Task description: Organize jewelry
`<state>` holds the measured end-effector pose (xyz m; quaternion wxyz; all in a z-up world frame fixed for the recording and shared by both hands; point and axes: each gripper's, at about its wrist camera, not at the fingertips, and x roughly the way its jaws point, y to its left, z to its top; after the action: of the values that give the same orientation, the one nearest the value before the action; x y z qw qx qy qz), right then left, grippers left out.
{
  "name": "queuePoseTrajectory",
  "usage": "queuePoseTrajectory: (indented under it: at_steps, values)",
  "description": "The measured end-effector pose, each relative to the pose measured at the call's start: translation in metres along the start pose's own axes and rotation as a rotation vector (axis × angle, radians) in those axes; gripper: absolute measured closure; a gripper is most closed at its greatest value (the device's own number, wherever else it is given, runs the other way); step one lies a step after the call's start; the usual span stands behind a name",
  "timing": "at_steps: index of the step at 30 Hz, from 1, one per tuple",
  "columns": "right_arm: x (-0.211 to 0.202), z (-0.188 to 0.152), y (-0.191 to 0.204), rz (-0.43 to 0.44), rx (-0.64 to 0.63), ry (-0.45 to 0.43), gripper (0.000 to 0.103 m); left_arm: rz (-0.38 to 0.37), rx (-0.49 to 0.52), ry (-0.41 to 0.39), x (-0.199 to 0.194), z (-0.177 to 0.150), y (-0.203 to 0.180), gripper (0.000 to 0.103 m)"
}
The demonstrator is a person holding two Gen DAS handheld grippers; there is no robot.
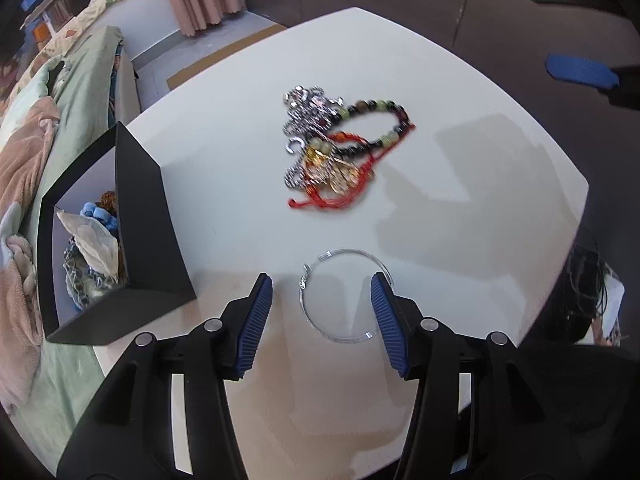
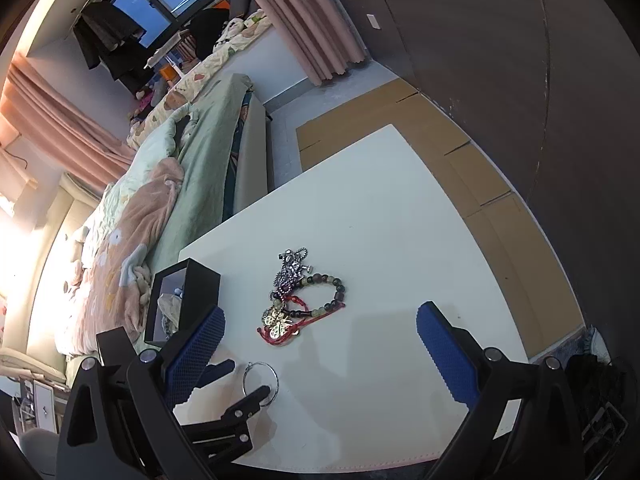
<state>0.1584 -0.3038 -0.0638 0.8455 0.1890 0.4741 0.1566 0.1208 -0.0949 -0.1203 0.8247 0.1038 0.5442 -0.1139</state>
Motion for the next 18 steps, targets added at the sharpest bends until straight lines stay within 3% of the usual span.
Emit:
queuePoseTrajectory:
  at_steps: [1,4,8,12,18]
  values:
    - [0.000,0.001,0.000,0.000,0.001,0.000,0.009,0.000,-0.012,-0.003,0.002,0.002,0.003,0.052]
    - [0.001,0.001,-0.001,0.000,-0.001,0.001,0.009,-0.014,-0.038,-0.005,0.005,0.001,0.008,0.068]
    - [0.004,0.003,-0.002,-0.007,-0.005,0.009,0.009,0.000,-0.034,-0.015,0.005,0.000,0.010,0.098]
    - [0.013,0.004,-0.003,-0.025,-0.012,0.038,0.013,-0.015,-0.044,-0.004,0.007,0.003,0.018,0.099]
    - [0.034,0.003,0.003,-0.036,-0.030,0.095,0.035,-0.049,-0.123,-0.064,-0.007,0.012,0.039,0.099]
